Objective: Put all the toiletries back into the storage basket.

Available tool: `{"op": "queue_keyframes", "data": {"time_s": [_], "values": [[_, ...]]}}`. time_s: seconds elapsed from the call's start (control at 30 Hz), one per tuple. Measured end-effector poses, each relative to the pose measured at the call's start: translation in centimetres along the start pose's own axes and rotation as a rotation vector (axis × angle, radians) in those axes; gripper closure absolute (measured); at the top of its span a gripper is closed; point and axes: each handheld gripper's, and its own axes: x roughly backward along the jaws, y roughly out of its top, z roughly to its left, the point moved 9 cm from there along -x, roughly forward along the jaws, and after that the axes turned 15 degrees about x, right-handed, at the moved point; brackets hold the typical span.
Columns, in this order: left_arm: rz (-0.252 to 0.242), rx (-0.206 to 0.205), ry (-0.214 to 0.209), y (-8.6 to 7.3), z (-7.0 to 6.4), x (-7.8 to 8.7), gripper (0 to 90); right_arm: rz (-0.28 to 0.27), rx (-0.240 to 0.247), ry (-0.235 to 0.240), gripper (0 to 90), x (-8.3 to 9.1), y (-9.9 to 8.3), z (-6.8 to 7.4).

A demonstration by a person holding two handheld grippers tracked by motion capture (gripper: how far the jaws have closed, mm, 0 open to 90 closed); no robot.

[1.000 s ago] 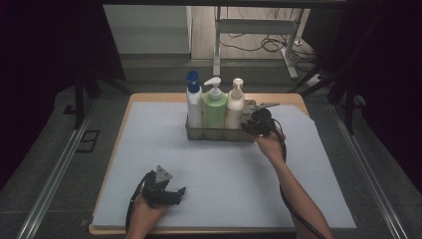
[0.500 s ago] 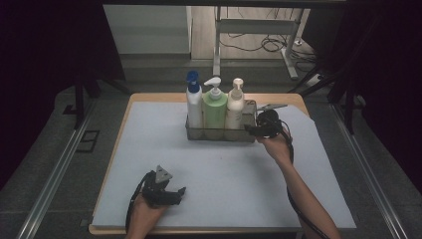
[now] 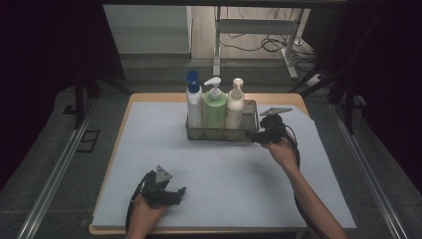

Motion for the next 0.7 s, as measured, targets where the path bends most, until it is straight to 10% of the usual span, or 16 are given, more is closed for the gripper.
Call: {"op": "queue_keyframes", "data": {"time_s": [0.7], "values": [[-0.001, 0.000, 0.000, 0.0, 0.0, 0.0, 12.2, 0.040, 0.117, 0.030, 6.2, 2.7, -2.2, 2.5]]}}
